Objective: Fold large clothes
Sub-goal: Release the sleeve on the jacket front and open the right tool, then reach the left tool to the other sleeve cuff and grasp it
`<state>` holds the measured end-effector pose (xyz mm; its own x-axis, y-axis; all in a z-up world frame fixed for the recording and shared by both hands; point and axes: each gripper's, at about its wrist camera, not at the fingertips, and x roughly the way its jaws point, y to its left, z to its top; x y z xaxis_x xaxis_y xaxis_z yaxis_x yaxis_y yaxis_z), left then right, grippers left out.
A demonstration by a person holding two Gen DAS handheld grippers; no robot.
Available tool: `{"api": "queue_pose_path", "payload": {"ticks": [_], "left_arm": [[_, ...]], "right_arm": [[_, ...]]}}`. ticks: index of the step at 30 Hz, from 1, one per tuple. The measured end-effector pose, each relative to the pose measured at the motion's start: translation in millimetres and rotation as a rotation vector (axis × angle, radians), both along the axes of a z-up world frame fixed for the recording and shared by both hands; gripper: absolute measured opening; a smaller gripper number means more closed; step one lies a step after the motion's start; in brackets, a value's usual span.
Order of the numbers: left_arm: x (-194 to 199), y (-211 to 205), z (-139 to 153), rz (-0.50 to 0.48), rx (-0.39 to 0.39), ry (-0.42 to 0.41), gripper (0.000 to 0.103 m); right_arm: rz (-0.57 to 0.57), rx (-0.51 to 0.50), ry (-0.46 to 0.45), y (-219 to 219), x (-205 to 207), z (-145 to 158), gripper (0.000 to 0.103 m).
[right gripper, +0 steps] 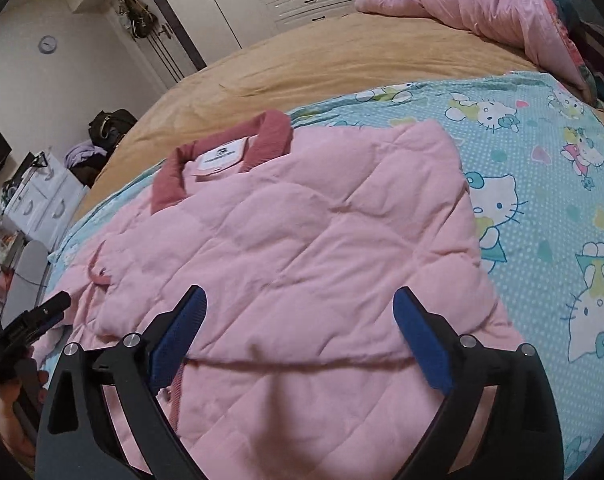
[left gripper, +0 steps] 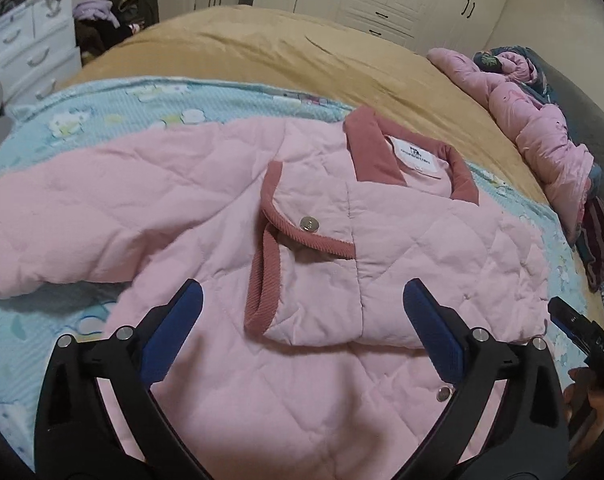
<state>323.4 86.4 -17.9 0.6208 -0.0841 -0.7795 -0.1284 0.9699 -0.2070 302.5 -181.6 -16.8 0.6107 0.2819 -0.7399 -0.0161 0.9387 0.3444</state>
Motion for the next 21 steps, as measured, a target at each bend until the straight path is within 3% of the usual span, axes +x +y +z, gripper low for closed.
{"api": "queue_pose_path", "payload": {"ticks": [10,21], "left_arm": [[-22,21,16,0.078,0.042,-0.014,0.094],[-48,83,23,0.214,0.082,-0.034,0.094]], "right_arm": [[0.057,-0.006,-0.059,31,-20,33,0.094],[0.169,-0.037,-0.12,99,-23,59,0.094]]}}
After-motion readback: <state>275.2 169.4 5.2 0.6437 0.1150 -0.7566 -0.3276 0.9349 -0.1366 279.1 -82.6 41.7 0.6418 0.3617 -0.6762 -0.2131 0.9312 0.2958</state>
